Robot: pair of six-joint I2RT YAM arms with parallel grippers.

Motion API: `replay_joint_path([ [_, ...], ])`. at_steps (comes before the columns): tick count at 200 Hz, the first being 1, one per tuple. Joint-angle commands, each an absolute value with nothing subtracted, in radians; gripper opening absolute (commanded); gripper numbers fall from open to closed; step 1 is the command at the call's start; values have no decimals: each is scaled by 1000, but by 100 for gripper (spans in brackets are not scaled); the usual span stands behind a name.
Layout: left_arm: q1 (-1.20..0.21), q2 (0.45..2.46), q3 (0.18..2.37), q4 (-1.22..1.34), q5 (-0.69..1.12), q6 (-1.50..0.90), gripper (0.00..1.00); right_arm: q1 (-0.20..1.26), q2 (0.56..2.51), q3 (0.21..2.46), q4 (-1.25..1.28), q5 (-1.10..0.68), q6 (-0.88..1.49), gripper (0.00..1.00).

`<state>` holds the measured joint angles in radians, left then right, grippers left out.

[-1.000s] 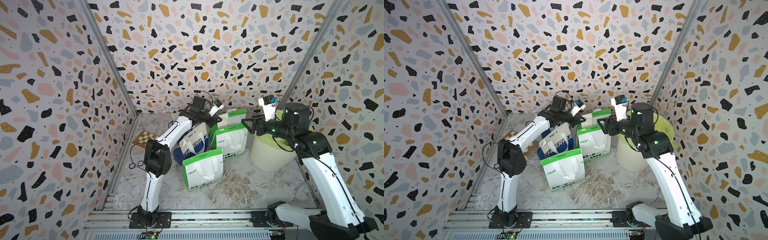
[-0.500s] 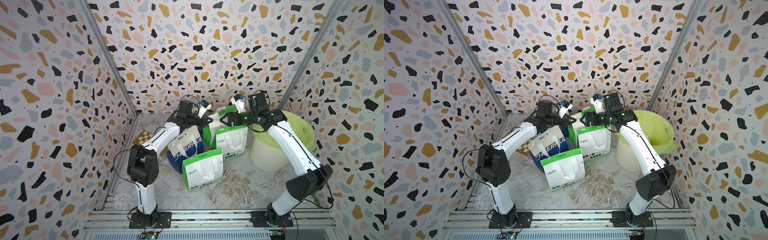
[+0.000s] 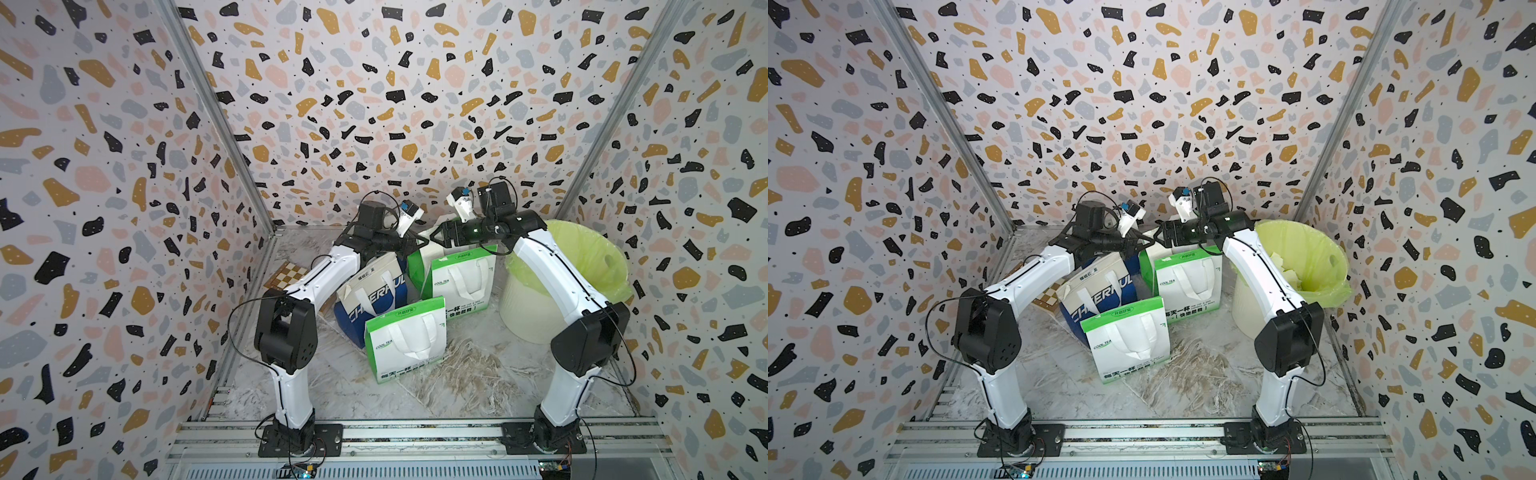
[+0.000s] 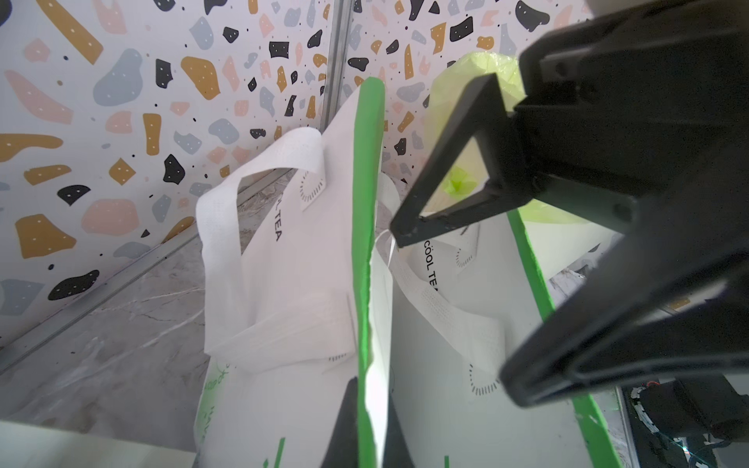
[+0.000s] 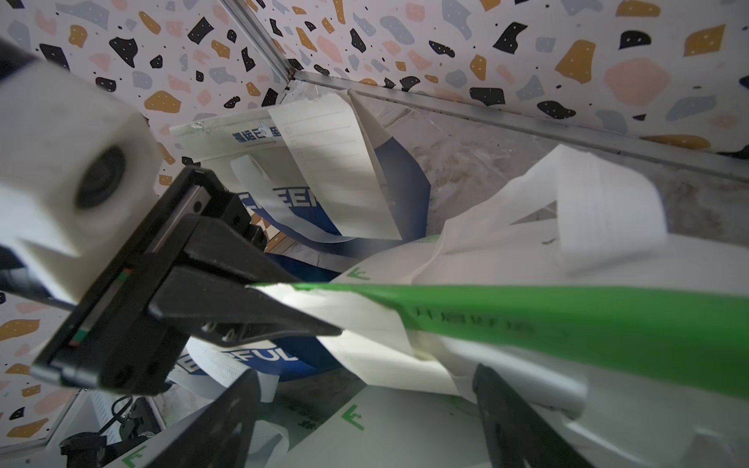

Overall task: Shred takeout receipts and throw away
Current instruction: Tear off the takeout receipt from the takeout bag.

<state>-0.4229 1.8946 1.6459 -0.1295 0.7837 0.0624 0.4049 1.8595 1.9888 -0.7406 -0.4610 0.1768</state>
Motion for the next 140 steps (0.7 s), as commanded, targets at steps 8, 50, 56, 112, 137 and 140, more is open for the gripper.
replay_joint_path([
  [8, -427, 1878, 1640, -46, 847, 54, 0, 404, 1905, 2112, -801, -476, 104, 83],
  [50, -426, 1886, 1649, -44, 851, 52, 0, 403, 1906, 2063, -766, -553, 73, 75],
  [56, -427, 1887, 1648, -45, 851, 52, 0, 403, 1903, 2051, -757, -578, 73, 73],
  [112, -427, 1896, 1649, -44, 861, 50, 0, 414, 1894, 2018, -689, -678, 99, 46],
  [137, -427, 1902, 1654, -46, 870, 48, 0, 420, 1896, 2017, -674, -667, 107, 36],
  [140, -428, 1902, 1654, -46, 871, 49, 0, 420, 1896, 2017, -671, -666, 109, 35],
])
